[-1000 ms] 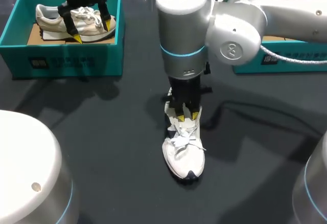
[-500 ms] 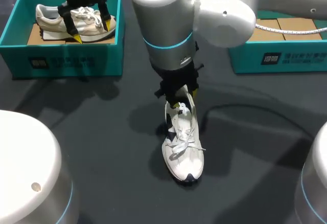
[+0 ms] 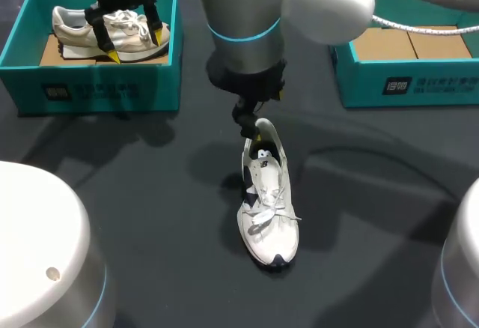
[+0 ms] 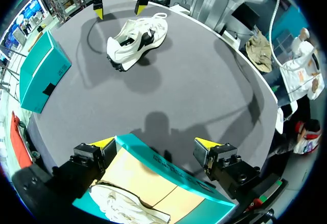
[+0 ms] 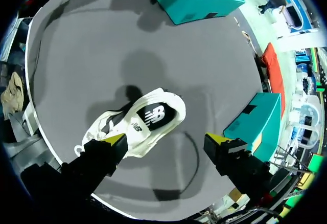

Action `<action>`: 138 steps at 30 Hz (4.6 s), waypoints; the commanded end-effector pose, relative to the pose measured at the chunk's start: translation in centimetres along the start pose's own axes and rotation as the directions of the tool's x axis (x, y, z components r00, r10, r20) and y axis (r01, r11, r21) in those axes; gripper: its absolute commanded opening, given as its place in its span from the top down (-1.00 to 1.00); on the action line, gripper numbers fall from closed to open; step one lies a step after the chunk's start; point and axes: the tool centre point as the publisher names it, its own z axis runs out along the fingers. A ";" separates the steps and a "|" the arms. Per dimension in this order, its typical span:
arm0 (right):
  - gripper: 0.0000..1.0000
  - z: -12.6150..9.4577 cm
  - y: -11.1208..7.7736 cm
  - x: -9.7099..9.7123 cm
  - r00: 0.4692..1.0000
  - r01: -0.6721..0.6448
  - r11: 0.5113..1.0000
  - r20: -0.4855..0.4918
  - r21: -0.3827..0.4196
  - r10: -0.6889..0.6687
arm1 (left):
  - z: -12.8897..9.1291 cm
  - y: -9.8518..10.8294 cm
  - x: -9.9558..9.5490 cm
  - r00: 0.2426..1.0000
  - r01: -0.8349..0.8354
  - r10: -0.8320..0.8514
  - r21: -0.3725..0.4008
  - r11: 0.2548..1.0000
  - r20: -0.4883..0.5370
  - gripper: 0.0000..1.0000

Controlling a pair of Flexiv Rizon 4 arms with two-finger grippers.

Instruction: Take the shoe out of the shoebox, open the shoe tongue, remove and reinsert the insole, then place the shoe into the shoebox

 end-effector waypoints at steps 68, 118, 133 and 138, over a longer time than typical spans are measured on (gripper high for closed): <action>1.00 8.4 -0.2 -5.7 0.942 0.327 0.944 -0.070 -0.047 -0.329 | 0.0 0.0 0.0 1.000 -0.001 0.001 -0.001 1.000 -0.001 -1.00; 1.00 -5.9 -12.6 -24.7 0.938 0.333 0.942 0.086 0.046 -0.336 | 0.0 0.0 0.0 1.000 -0.001 0.001 -0.001 1.000 -0.001 -1.00; 1.00 -6.9 -14.0 -44.7 0.927 0.323 0.929 0.136 0.181 -0.349 | 0.0 0.0 0.0 1.000 -0.001 0.001 -0.001 1.000 -0.001 -1.00; 1.00 -6.2 -14.1 -47.2 0.925 0.327 0.932 0.146 0.159 -0.350 | 0.0 0.0 0.0 1.000 -0.001 0.001 -0.001 1.000 -0.001 -1.00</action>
